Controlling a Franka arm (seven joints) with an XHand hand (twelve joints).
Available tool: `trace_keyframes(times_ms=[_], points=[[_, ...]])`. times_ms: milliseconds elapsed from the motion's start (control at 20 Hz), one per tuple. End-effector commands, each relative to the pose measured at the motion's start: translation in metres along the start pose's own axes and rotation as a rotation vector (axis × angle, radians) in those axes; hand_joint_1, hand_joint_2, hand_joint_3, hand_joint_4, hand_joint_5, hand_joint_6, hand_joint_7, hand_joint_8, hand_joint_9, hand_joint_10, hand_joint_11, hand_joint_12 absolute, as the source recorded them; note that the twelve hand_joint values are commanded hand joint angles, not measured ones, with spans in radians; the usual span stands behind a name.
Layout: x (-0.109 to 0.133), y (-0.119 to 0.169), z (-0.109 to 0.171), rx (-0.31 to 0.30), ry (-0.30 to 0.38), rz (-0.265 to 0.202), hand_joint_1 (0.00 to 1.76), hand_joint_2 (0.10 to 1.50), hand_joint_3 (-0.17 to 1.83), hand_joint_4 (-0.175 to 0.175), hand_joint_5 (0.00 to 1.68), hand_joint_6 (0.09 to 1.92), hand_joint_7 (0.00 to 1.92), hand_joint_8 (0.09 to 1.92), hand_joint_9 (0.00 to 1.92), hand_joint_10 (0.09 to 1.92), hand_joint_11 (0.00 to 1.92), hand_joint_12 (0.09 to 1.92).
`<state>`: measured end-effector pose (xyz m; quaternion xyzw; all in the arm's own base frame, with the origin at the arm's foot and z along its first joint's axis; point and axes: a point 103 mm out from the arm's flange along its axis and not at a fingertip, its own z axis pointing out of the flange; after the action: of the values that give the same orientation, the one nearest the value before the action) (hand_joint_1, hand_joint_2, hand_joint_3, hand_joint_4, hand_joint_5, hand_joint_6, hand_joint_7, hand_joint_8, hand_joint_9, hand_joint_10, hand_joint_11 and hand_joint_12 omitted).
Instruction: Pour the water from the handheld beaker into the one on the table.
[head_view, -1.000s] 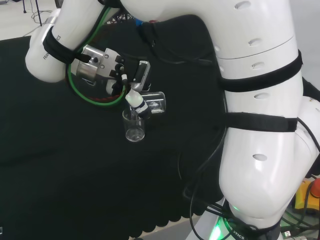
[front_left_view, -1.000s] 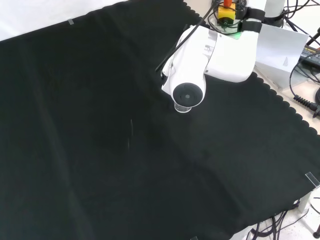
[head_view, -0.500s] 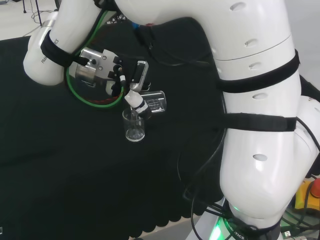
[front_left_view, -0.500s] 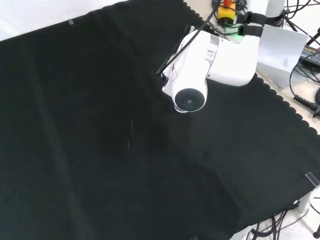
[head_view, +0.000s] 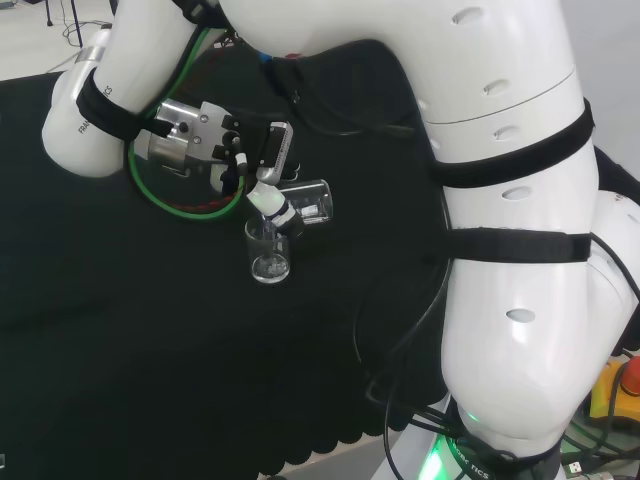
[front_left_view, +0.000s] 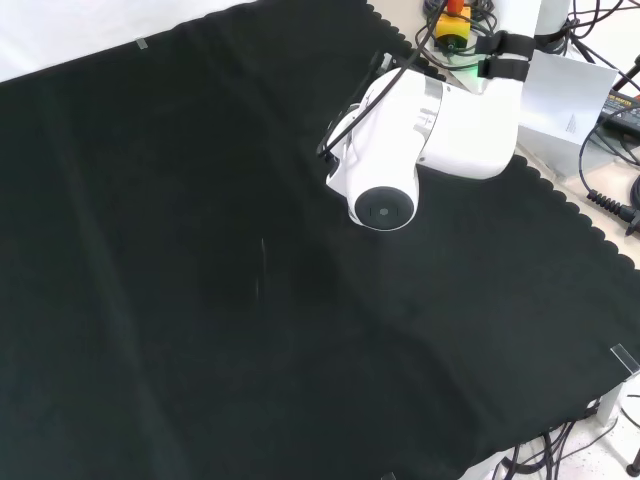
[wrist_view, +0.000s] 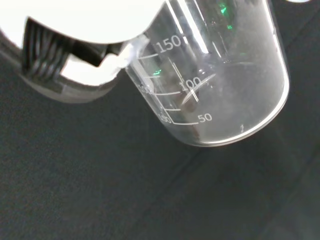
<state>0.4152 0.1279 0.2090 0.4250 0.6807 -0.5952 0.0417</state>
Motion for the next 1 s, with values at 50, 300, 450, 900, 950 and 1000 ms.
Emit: trace_keyframes(times_ms=[50, 300, 450, 900, 950, 1000], points=[[0.0002, 0.0006, -0.0004, 0.016, -0.009, 0.007, 1.31, 0.48, 1.01, -0.175, 1.23, 0.90, 1.29, 0.87, 1.63, 0.61, 1.40, 0.78], [0.0002, 0.0007, -0.0021, 0.026, -0.014, 0.013, 1.31, 0.48, 1.02, -0.175, 1.23, 0.90, 1.29, 0.88, 1.63, 0.61, 1.40, 0.78], [0.0000, -0.0003, -0.0046, 0.027, -0.018, 0.017, 1.31, 0.48, 1.02, -0.175, 1.23, 0.90, 1.29, 0.88, 1.63, 0.61, 1.40, 0.78], [0.0003, 0.0001, -0.0071, 0.042, -0.034, 0.025, 1.31, 0.48, 1.02, -0.175, 1.23, 0.91, 1.29, 0.88, 1.63, 0.61, 1.40, 0.79], [0.0005, 0.0001, -0.0077, 0.047, -0.037, 0.027, 1.31, 0.48, 1.02, -0.175, 1.23, 0.91, 1.29, 0.88, 1.63, 0.61, 1.40, 0.79], [0.0003, 0.0005, -0.0074, 0.051, -0.038, 0.028, 1.31, 0.48, 1.02, -0.175, 1.23, 0.91, 1.29, 0.88, 1.63, 0.61, 1.40, 0.79]])
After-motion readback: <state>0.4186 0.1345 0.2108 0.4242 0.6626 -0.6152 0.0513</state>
